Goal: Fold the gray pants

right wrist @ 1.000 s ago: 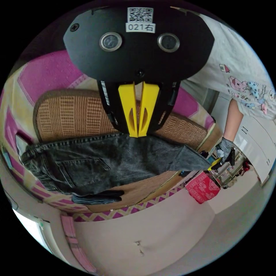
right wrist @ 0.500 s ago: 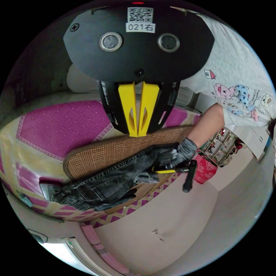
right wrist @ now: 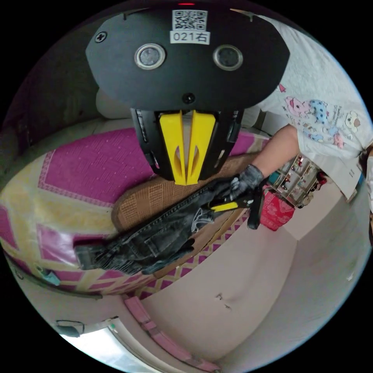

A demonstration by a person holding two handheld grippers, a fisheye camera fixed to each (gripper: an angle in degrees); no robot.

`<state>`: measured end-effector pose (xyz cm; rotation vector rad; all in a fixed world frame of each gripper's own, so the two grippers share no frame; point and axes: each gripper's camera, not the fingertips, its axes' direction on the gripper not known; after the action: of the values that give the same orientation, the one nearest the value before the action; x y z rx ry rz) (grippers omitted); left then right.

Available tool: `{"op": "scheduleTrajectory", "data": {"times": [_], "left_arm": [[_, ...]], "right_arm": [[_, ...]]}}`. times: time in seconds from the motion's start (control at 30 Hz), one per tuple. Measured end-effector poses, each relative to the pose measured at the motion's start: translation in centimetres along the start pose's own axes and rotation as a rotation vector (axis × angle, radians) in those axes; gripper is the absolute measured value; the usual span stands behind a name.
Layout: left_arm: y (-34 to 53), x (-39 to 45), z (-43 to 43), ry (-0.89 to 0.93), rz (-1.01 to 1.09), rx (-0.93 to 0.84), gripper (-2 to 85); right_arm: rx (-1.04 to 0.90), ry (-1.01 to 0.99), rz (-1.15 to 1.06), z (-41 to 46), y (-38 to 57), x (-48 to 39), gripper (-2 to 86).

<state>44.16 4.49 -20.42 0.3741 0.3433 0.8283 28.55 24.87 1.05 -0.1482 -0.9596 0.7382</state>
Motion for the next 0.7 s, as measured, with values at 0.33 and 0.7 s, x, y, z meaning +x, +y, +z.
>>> {"op": "scheduleTrajectory", "data": {"times": [0.33,0.7], "left_arm": [[2.0,-4.2,-2.4,0.468,-0.060,0.258,-0.8],[12.0,-12.3,-5.2,0.514,-0.274,0.295,-1.0]], "right_arm": [[0.078,-0.111,0.523,3.8,-9.9,10.8,13.8],[0.163,-0.157,0.701,11.6,-12.9,6.2,6.7]]}}
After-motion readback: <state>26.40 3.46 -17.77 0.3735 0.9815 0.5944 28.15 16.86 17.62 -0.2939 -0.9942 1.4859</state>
